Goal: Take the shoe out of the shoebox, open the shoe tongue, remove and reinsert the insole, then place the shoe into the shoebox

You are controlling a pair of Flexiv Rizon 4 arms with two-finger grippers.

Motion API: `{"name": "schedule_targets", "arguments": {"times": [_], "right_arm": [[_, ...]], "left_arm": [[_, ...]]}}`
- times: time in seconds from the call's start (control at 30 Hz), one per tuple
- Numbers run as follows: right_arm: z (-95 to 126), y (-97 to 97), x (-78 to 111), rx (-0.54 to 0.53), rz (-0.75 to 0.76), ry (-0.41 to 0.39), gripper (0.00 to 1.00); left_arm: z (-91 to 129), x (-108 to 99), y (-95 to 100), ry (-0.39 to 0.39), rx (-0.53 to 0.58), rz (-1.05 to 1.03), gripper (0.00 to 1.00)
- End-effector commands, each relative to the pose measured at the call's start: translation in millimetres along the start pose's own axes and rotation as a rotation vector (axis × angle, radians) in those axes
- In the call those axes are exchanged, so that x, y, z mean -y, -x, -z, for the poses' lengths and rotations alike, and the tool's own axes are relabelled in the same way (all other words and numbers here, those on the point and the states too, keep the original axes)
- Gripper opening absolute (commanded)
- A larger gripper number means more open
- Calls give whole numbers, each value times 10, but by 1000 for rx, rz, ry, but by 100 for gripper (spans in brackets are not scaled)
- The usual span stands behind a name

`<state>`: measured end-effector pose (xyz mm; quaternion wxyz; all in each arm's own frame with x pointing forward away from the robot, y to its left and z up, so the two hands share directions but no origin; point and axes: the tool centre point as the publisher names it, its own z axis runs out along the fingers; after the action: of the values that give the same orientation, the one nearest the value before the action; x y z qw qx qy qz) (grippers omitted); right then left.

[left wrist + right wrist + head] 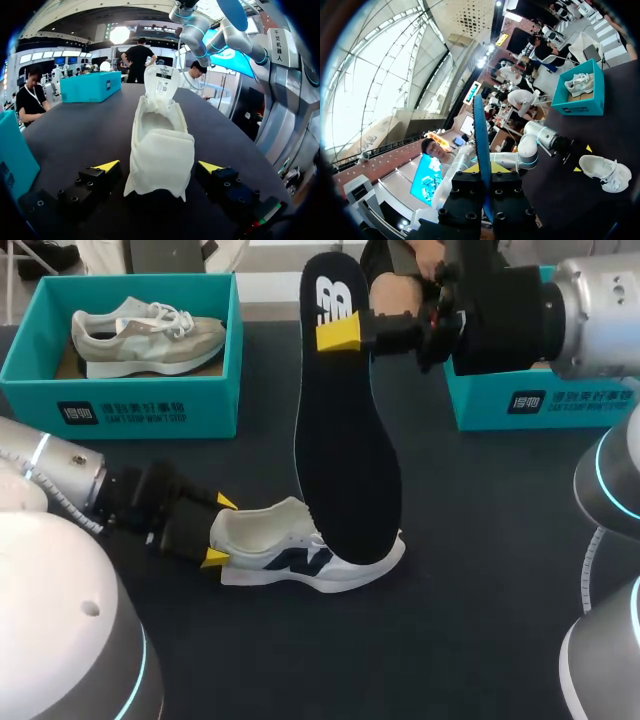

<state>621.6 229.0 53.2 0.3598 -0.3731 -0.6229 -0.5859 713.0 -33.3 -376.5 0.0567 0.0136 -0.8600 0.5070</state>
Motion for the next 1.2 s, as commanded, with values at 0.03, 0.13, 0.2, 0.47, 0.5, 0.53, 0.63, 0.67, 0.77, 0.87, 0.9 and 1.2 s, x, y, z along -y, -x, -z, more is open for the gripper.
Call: {"name": "schedule_targets", "arguments": {"times": [0.03, 0.13, 0.2, 0.47, 0.5, 0.53, 0.63, 0.67, 0.77, 0.87, 0.9, 1.2], "right_arm": [[-32, 4, 1, 0, -1, 2, 0], [-32, 4, 1, 0, -1, 2, 0], [-32, 4, 1, 0, -1, 2, 0], [-32, 4, 1, 0, -1, 2, 0], [-32, 4, 1, 0, -1, 2, 0], [-32, 4, 1, 0, -1, 2, 0], [-32, 4, 1, 0, -1, 2, 0], [-32, 4, 1, 0, -1, 2, 0], [-32, 4, 1, 0, -1, 2, 0], [-32, 4, 1, 0, -1, 2, 0], [-32, 4, 1, 0, -1, 2, 0], [-32, 4, 1, 0, -1, 2, 0]], "left_arm": [[66, 98, -37, 25, -5, -17, 100], [111, 157, -61, 73, -15, -15, 100], [126, 193, -65, 107, -2, -1, 100], [132, 291, -22, 202, -5, 64, 100], [132, 292, -12, 224, 3, 67, 100], [126, 299, 9, 243, 1, 80, 100], [141, 320, 38, 282, 0, 85, 100], [149, 334, 47, 301, -6, 90, 100], [167, 374, 72, 365, -31, 97, 100], [177, 414, 67, 432, -55, 94, 100], [177, 427, 72, 456, -56, 103, 100], [160, 457, 131, 688, -70, 169, 100]]}}
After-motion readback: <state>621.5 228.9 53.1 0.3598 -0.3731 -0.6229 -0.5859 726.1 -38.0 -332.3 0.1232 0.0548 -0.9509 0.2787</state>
